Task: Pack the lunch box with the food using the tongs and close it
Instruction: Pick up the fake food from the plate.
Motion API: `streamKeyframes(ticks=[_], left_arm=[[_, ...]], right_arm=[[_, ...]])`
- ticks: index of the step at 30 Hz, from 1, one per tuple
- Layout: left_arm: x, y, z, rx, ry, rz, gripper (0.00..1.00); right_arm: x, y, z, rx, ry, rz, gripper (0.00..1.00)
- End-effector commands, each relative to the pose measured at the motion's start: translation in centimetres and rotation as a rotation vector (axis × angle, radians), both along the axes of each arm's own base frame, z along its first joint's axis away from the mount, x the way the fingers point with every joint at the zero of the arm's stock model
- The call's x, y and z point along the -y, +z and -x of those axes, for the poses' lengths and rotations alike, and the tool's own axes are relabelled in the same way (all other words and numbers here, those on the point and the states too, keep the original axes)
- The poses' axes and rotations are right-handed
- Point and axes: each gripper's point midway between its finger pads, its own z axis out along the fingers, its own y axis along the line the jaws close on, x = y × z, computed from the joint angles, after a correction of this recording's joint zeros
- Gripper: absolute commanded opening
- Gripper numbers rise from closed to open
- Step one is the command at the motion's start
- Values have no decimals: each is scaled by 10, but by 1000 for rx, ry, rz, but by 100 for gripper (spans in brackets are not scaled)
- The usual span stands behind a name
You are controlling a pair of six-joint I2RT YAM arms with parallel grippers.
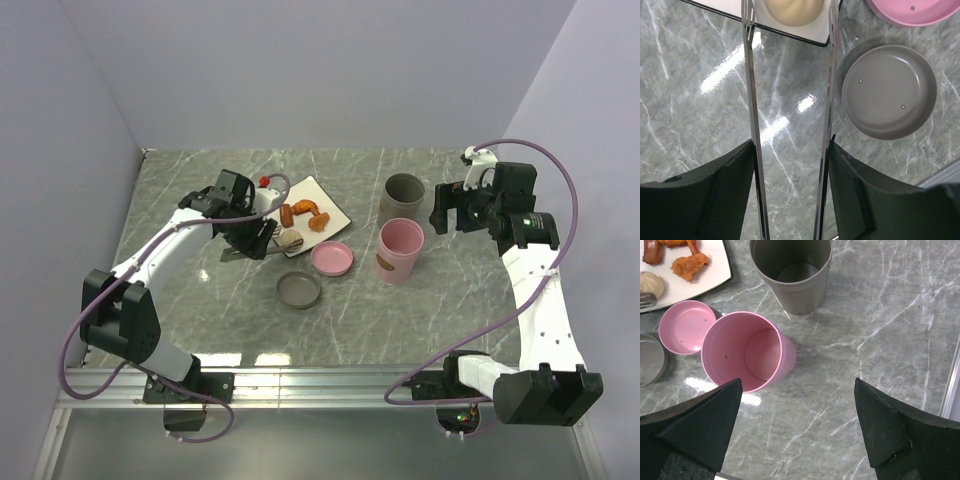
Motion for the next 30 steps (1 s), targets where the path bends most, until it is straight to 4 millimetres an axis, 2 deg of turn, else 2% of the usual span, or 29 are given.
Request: streamKeyframes(ticks=[1,4,7,12,19,25,30], left_arm=[[11,2,-3,9,-6,38,61],[11,4,-4,13,-5,35,54],[11,7,-5,22,3,31,50],[11,20,-4,36,7,42,49],[9,50,-6,103,18,57,44],[15,87,-8,168,-5,101,43],[33,135,-2,239,-91,217,43]], right_arm=[[-1,13,-4,37,4,-2,100],[-1,14,-4,40,4,-2,100],[-2,15,-5,40,5,-3,100],[-1,16,-4,43,4,-1,100],[-2,17,-2,44,3,-7,100],[-3,18,-3,35,3,-28,100],[1,27,-3,54,-24,-46,100]])
